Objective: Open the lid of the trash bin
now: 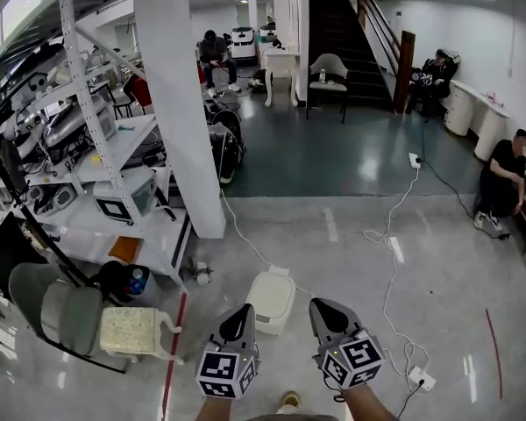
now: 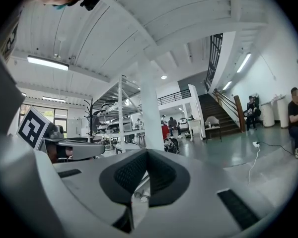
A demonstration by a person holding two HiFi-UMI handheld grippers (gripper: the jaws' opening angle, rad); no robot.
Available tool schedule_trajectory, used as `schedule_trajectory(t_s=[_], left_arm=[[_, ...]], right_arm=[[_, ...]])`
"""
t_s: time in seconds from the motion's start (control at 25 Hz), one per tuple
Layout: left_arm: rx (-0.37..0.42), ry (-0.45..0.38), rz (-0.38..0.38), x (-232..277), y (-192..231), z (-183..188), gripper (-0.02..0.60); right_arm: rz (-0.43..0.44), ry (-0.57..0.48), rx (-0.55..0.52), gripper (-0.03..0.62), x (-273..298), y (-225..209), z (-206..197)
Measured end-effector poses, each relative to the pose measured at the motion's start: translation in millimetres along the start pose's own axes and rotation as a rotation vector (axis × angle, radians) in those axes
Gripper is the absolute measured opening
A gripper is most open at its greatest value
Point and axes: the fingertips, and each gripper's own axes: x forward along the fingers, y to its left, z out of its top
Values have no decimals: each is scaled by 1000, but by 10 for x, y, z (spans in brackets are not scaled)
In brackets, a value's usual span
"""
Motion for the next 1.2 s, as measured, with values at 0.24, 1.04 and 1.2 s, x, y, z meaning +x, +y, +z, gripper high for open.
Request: schedule_trajectory(t_s=[0.24, 1.04, 1.2], left_arm=[[1, -4, 38, 215, 248, 60, -3], [21, -71, 12, 1097, 935, 323, -3], [14, -66, 16, 1189, 1003, 304, -3]], right_arm=[[27, 5, -1, 32, 366, -78, 30], [4, -32, -16, 32, 1431, -316, 159], [14, -20, -10, 32, 1539, -330, 117]])
